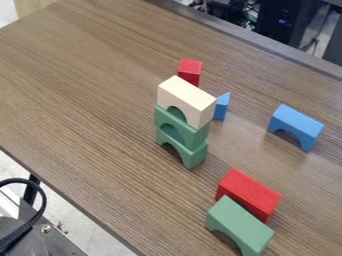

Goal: Put the blue arch on top of the yellow arch

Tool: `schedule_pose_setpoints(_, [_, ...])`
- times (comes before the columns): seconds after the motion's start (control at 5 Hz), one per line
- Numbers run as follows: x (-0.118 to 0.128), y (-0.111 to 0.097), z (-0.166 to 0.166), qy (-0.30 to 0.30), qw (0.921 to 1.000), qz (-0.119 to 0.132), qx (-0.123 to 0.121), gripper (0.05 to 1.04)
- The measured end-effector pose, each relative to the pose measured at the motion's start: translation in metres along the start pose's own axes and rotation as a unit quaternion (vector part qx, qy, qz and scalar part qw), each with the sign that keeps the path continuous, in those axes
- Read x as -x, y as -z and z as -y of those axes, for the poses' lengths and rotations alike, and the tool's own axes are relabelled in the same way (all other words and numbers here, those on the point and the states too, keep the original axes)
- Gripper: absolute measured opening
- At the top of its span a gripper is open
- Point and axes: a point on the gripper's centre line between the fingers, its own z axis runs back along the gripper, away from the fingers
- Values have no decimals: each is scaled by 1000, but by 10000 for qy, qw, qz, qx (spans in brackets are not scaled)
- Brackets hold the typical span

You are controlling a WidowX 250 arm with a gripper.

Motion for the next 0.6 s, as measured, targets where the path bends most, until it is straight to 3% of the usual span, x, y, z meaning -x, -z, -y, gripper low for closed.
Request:
schedule_pose_setpoints(0.2, [0, 17, -8, 13, 9997, 72, -251, 1001])
schedule_pose_setpoints(0.4, [-1, 23, -20, -76, 9974, 74, -715, 1001])
schedule_pose_setpoints(0.6, [-8, 25, -26, -258, 9950, 17, -965, 1001])
